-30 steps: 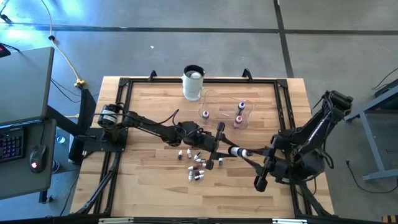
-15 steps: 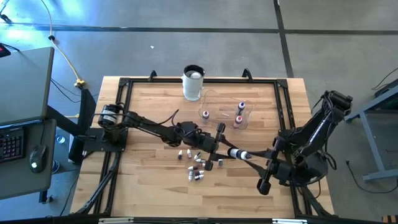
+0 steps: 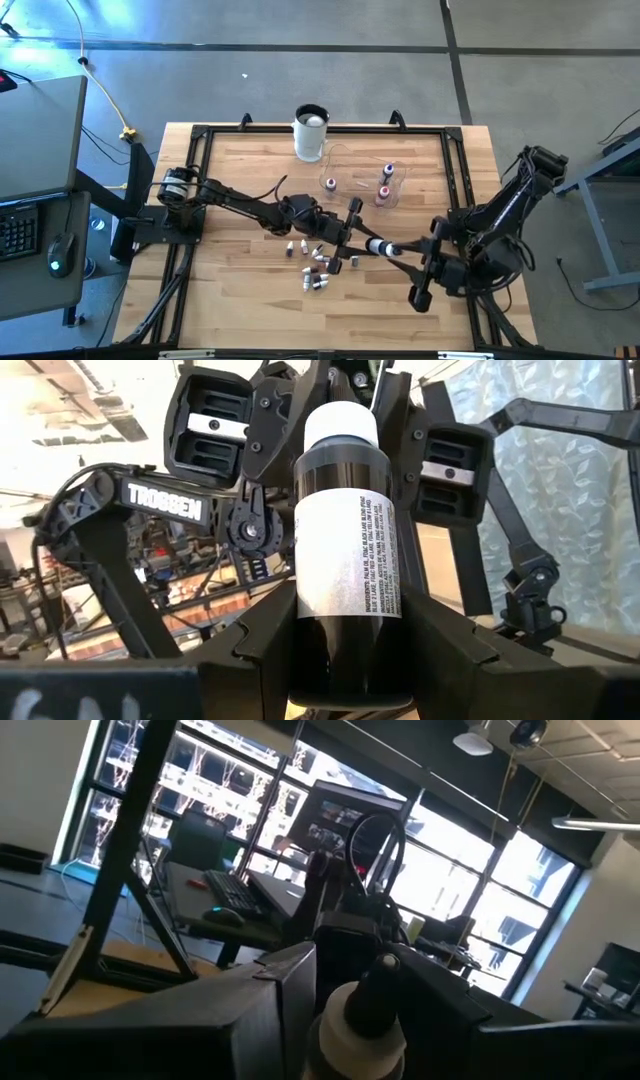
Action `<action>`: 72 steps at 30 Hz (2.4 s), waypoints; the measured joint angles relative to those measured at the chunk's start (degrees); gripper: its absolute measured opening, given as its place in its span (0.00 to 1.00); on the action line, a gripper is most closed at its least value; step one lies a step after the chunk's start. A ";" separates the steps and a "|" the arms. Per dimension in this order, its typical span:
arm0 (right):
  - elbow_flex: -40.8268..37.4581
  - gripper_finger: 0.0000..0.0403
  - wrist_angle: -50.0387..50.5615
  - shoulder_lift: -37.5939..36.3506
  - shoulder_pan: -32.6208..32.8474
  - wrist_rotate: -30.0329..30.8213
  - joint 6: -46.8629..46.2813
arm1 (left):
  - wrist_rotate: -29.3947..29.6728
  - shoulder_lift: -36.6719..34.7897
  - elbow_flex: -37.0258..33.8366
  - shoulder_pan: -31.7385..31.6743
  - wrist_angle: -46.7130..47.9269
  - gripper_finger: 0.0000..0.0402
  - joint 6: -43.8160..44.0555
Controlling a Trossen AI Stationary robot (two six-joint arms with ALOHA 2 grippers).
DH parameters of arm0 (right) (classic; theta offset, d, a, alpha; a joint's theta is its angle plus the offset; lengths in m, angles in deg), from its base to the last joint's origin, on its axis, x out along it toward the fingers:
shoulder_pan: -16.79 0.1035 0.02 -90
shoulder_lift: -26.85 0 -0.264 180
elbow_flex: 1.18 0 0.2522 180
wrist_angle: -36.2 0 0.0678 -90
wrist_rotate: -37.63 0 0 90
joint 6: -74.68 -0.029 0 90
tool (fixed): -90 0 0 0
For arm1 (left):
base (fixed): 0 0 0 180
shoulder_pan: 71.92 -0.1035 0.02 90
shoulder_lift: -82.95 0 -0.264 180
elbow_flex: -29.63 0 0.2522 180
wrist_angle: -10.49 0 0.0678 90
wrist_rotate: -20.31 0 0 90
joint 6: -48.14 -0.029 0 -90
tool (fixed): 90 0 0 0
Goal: Pick & Place food coloring
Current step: Put the large black food coloring bottle into the transparent container
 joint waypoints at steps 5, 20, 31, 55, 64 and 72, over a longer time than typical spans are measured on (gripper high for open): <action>0.00 0.30 -0.02 0.00 -0.31 0.02 -0.01 | 0.01 0.02 0.00 0.00 -0.05 0.37 0.00; 0.04 0.10 -0.19 0.00 -0.24 0.60 -0.17 | 0.01 0.09 0.00 0.00 0.08 0.37 -0.20; 0.13 0.10 0.25 -0.11 -0.31 5.11 -1.81 | 4.02 0.13 -0.09 0.00 0.35 0.37 -0.22; 0.04 0.10 4.27 0.04 -0.37 9.33 -3.38 | 8.49 0.13 -0.02 0.00 2.00 0.52 1.30; 0.04 0.11 11.17 0.00 0.24 27.32 -6.26 | 23.94 0.11 -0.02 0.40 6.23 0.52 -4.79; -2.23 0.10 11.97 -0.07 -0.72 27.67 -8.17 | 34.16 -3.68 0.00 5.18 8.27 0.52 -12.17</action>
